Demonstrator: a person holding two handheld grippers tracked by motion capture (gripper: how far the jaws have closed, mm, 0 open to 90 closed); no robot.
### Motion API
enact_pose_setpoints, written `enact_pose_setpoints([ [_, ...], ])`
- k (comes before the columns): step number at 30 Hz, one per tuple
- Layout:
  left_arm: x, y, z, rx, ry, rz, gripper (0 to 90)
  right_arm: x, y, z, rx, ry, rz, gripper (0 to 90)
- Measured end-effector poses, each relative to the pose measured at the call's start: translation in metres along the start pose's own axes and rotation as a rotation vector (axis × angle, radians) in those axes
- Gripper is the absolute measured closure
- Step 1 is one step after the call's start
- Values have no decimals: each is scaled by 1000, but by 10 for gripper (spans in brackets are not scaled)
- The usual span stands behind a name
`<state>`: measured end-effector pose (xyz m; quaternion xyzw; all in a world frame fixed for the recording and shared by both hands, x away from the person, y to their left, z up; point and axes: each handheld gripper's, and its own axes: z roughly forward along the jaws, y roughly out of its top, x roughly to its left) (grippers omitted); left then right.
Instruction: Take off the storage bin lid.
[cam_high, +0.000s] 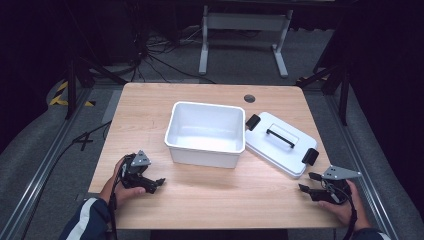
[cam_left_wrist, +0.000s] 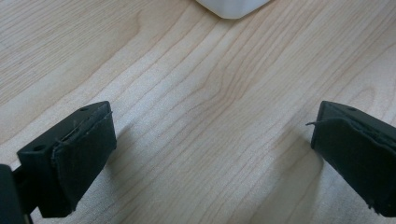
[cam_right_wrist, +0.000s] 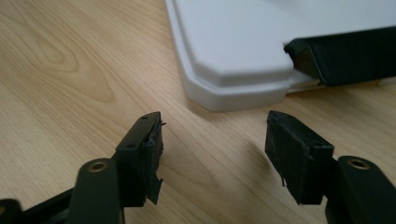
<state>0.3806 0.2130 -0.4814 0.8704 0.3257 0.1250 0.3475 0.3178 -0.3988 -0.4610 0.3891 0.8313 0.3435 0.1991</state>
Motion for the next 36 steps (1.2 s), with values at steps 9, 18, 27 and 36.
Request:
enact_pose_setpoints([
  [9, 0, 0, 0, 0, 0, 0, 5, -3, -7, 2, -28, -20, 63, 265],
  [18, -1, 0, 0, 3, 0, -6, 5, -2, -6, 2, -27, -21, 64, 263],
  [27, -1, 0, 0, 2, -1, -6, 5, -2, -6, 2, -27, -21, 64, 262],
  [36, -1, 0, 0, 2, -1, -6, 4, -3, -6, 3, -27, -18, 61, 254],
])
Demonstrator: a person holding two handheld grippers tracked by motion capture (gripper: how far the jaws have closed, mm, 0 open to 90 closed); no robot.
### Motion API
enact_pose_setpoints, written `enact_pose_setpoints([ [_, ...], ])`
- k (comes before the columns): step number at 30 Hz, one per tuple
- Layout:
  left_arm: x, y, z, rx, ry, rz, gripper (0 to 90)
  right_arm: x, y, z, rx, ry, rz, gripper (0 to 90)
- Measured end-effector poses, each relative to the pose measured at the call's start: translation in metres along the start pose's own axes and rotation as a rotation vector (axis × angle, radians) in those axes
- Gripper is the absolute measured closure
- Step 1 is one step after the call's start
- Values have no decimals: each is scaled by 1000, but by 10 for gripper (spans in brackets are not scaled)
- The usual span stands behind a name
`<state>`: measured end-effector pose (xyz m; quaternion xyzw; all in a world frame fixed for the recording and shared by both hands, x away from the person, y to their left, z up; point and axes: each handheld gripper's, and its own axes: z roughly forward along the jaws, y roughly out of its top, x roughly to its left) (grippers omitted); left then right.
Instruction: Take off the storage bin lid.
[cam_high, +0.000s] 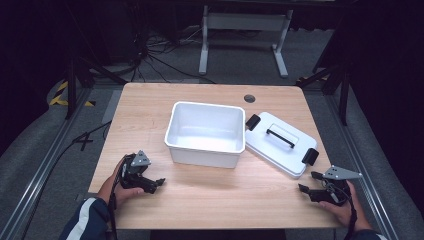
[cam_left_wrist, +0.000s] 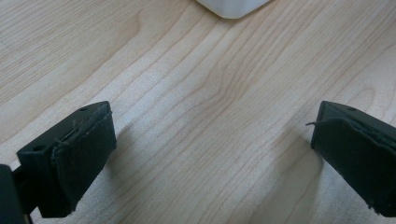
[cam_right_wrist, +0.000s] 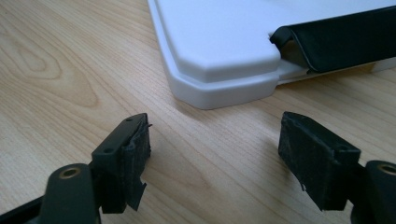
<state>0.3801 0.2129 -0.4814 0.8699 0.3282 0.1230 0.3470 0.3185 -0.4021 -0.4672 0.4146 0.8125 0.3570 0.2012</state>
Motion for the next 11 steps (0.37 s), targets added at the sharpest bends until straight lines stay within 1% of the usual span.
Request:
enact_pose_setpoints([
  [11, 0, 0, 0, -2, -1, -3, 3, 1, 1, 2, -2, -4, 2, 246],
])
